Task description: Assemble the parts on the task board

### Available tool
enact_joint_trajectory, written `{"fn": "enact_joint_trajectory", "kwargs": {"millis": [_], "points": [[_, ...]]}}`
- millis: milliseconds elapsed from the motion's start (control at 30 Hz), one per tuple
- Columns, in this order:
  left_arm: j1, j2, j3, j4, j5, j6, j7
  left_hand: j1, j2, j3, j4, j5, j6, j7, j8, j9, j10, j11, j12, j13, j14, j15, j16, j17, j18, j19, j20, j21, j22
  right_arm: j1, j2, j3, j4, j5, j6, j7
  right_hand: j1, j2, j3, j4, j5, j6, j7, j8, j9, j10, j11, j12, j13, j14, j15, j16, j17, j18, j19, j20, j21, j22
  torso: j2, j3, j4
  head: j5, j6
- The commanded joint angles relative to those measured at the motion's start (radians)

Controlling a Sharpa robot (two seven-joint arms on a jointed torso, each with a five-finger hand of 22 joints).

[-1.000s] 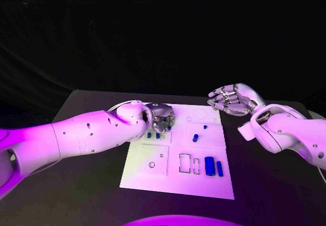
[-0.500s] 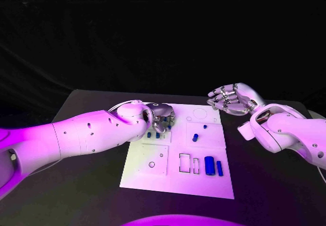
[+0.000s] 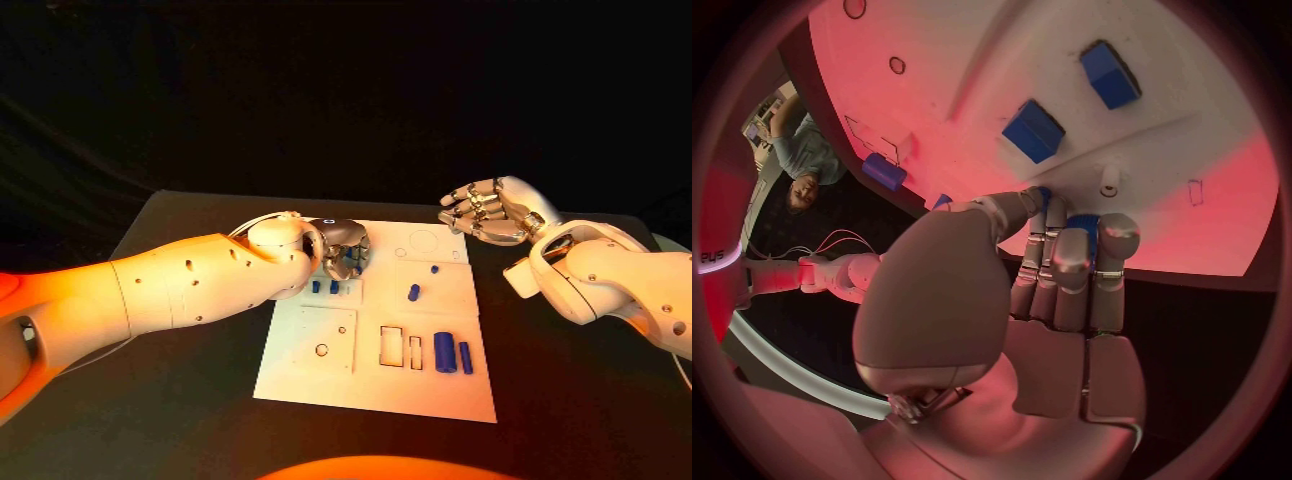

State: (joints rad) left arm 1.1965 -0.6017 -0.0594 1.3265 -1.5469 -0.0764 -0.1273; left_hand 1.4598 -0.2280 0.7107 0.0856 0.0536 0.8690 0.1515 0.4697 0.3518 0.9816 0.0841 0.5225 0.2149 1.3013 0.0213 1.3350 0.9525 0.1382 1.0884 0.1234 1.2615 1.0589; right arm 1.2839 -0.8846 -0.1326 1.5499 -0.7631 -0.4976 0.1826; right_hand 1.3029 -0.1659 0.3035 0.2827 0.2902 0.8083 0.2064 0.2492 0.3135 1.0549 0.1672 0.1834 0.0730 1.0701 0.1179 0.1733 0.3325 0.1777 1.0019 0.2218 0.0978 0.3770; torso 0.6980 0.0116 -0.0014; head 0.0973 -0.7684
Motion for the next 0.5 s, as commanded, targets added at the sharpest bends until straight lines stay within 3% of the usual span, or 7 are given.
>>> {"fn": "enact_joint_trajectory", "kwargs": {"millis": [33, 500], "points": [[-0.002, 0.002, -0.002, -0.002, 0.013, 0.004, -0.004, 0.001, 0.014, 0.002, -0.014, 0.000, 0.014, -0.001, -0.007, -0.004, 0.017, 0.001, -0.010, -0.004, 0.016, -0.002, 0.011, 0.013, -0.009, 0.011, -0.002, 0.012, 0.012, 0.000, 0.001, 0.000, 0.002, -0.002, 0.014, 0.009, -0.003, 0.008, -0.005, -0.003, 0.004, 0.010, 0.031, -0.005, -0.001, 0.005, 0.004, -0.005, -0.002, 0.002, 0.005, -0.007, -0.002, 0.004, 0.002, 0.008, -0.007, -0.002, 0.000, -0.0001, -0.0003, 0.000, 0.000], [-0.003, -0.015, 0.001, 0.022, 0.057, -0.063, 0.022, -0.011, 0.004, 0.006, -0.032, 0.001, 0.017, 0.005, -0.040, -0.019, 0.025, 0.008, -0.049, -0.021, 0.024, 0.003, 0.022, 0.011, -0.010, 0.008, -0.002, 0.022, 0.022, 0.000, -0.001, 0.000, 0.002, -0.002, 0.013, 0.010, -0.003, 0.008, -0.005, -0.003, 0.004, 0.010, 0.031, -0.005, -0.001, 0.005, 0.004, -0.005, -0.002, 0.002, 0.005, -0.007, -0.002, 0.004, 0.002, 0.008, -0.007, -0.002, -0.001, -0.0001, -0.0002, -0.002, 0.006]]}}
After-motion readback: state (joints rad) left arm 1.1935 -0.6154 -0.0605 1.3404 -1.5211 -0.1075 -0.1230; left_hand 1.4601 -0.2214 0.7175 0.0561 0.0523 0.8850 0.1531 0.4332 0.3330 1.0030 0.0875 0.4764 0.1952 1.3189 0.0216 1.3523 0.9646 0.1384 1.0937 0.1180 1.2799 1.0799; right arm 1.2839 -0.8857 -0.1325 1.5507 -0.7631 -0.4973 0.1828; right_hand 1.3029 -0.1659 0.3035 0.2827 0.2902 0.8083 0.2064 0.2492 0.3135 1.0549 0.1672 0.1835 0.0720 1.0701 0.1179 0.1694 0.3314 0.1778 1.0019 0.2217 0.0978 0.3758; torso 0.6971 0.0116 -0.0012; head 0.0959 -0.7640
